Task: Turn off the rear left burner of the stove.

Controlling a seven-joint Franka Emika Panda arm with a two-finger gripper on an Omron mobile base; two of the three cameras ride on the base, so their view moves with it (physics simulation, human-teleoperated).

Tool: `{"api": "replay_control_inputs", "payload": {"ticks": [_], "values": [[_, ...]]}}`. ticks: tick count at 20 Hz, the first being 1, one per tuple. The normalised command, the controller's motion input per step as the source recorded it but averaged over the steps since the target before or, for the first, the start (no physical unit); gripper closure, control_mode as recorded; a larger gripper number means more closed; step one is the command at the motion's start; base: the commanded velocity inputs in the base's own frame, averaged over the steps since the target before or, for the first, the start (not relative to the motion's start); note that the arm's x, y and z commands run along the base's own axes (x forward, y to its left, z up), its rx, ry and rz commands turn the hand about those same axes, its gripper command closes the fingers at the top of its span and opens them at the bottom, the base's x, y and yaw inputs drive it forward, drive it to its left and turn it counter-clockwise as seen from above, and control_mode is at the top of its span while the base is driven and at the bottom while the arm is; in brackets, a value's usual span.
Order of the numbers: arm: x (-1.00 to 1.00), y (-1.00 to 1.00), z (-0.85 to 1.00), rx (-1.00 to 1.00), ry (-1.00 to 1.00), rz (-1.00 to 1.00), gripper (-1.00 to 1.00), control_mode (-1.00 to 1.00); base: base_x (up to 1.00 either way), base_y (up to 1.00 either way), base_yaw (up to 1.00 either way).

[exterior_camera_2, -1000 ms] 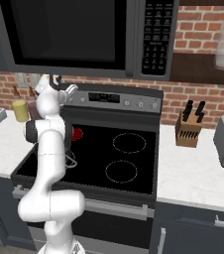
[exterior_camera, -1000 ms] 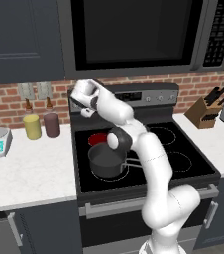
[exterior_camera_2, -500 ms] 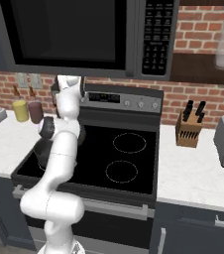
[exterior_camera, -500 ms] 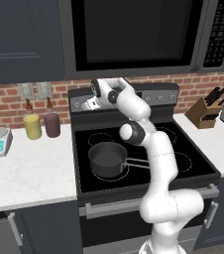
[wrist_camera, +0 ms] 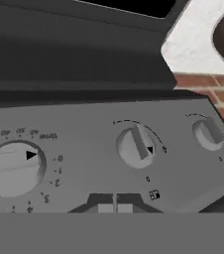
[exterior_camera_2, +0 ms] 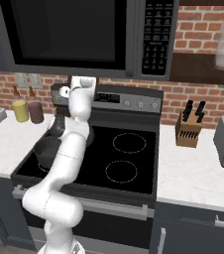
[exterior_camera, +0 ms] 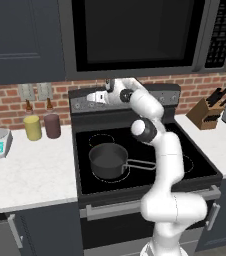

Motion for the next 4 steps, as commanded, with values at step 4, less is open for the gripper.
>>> {"api": "replay_control_inputs", "payload": {"ticks": [4], "values": [[0.01, -0.06, 0.15, 0.24, 0.03, -0.08, 1.00, -1.00, 0.00, 0.00, 0.00]]}}
